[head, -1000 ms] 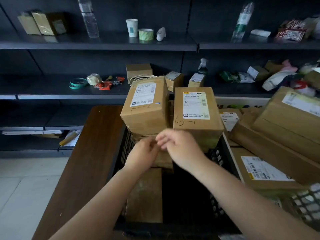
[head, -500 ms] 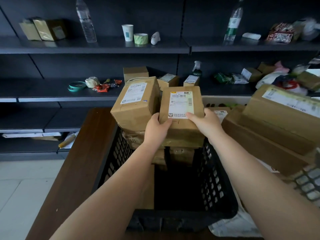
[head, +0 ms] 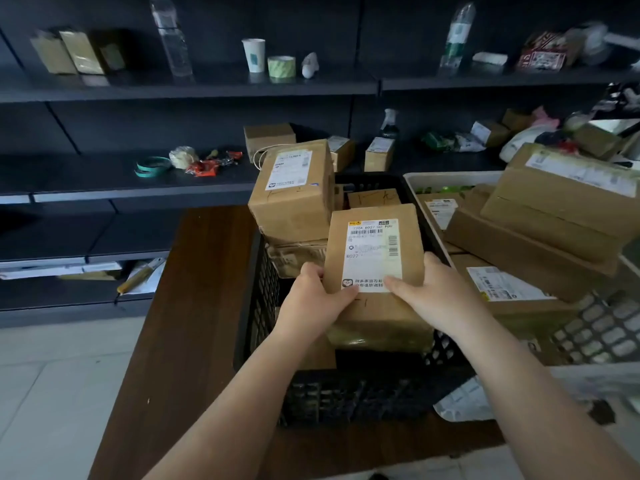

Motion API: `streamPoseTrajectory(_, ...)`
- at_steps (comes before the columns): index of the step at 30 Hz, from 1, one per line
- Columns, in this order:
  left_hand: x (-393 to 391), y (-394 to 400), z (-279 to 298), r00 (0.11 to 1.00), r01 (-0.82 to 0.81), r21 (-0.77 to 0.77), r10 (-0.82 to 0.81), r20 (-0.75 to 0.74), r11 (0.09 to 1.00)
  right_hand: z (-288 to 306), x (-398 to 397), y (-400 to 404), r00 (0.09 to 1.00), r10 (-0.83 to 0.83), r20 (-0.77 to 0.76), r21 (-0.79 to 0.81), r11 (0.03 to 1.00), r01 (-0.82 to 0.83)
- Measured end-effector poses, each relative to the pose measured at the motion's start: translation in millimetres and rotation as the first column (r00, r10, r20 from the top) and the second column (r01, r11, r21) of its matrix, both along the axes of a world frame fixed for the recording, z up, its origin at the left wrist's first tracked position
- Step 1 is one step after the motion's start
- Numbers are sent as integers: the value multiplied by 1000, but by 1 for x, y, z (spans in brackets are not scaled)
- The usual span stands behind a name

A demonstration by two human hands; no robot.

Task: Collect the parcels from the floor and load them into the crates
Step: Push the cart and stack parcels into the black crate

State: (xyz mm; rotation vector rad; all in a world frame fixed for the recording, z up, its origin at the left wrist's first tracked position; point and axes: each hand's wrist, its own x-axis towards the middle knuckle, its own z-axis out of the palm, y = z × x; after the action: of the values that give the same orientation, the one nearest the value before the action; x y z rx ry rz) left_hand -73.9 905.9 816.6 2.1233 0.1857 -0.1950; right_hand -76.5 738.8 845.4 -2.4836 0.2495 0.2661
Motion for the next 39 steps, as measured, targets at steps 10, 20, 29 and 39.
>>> streamPoseTrajectory(10, -2, 46, 4, 994, 51, 34, -47, -99, 998, 17, 4, 43, 988, 70, -139, -10, 997, -73)
streamPoseTrajectory(20, -10, 46, -25, 917, 393, 769, -161, -364, 504, -65, 19, 96, 960, 130, -250, 126, 987, -101)
streamPoseTrajectory(29, 11, 35, -57, 873, 481, 720, -342, -347, 499, -105, 27, 90, 898, 213, -384, 68, 977, -203)
streamPoseTrajectory(39, 76, 56, -13, 941, -252, 125, 213, 264, 960, -25, 112, 50, 994, 110, 10, 239, 965, -109)
